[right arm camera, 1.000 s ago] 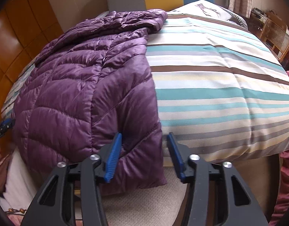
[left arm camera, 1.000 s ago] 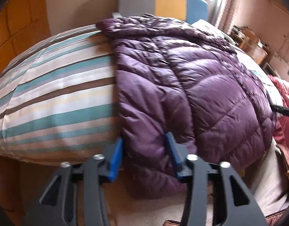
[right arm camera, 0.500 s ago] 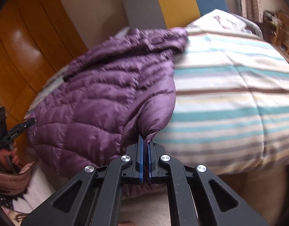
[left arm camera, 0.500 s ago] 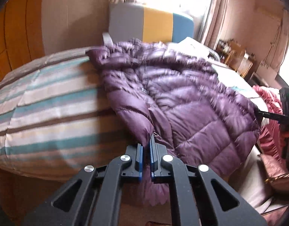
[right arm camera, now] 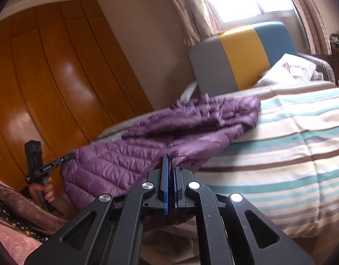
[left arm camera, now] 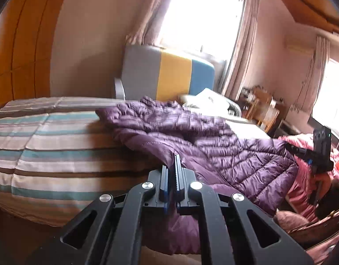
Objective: Fold large clothes
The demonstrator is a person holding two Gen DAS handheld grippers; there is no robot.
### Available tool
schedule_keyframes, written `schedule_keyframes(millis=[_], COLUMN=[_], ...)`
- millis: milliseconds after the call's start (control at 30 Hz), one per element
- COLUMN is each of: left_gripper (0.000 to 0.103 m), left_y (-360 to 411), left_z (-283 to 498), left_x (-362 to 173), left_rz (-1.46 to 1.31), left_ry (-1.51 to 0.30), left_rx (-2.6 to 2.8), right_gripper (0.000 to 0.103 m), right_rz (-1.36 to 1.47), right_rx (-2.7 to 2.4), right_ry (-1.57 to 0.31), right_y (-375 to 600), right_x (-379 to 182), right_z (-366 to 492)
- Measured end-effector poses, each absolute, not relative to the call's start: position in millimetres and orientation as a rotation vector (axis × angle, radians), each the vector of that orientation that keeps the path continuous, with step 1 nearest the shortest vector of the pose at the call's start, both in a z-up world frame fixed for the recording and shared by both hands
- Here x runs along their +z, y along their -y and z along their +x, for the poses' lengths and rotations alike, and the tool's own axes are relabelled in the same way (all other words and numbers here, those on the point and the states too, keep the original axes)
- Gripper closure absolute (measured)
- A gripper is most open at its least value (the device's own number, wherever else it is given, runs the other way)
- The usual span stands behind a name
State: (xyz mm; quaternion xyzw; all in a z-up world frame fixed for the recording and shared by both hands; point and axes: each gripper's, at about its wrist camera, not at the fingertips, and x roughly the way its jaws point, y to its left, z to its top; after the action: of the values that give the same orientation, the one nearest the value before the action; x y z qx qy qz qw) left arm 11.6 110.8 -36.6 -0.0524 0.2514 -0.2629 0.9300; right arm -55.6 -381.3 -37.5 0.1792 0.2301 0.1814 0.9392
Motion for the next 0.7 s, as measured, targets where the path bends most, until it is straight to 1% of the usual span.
schedule_keyframes(millis=[100, 200, 500, 700], left_gripper=[0.099, 0.099, 0.099, 0.099], left_y=[-118, -117, -104, -95], left_z=[2, 9, 93, 143], left_x=[-19, -11, 5, 1], left_rz=[-0.116, -0.095, -0.068, -0.077], left_ry=[-0.444, -0.398, -0.355, -0.379], left_rx=[-0.519, -0.488, -0.406, -0.363], right_gripper=[0.099, 0.099, 0.099, 0.099], right_rz=[0.353, 0.323, 0.302, 0.299], right_rx=[0.358, 0.308, 0.214, 0.137], right_ry=[-0.413, -0.39, -0.363, -0.398], right_y=[386, 385, 391, 402], right_x=[-26, -17, 0, -4], right_z=[-60, -49, 31, 84])
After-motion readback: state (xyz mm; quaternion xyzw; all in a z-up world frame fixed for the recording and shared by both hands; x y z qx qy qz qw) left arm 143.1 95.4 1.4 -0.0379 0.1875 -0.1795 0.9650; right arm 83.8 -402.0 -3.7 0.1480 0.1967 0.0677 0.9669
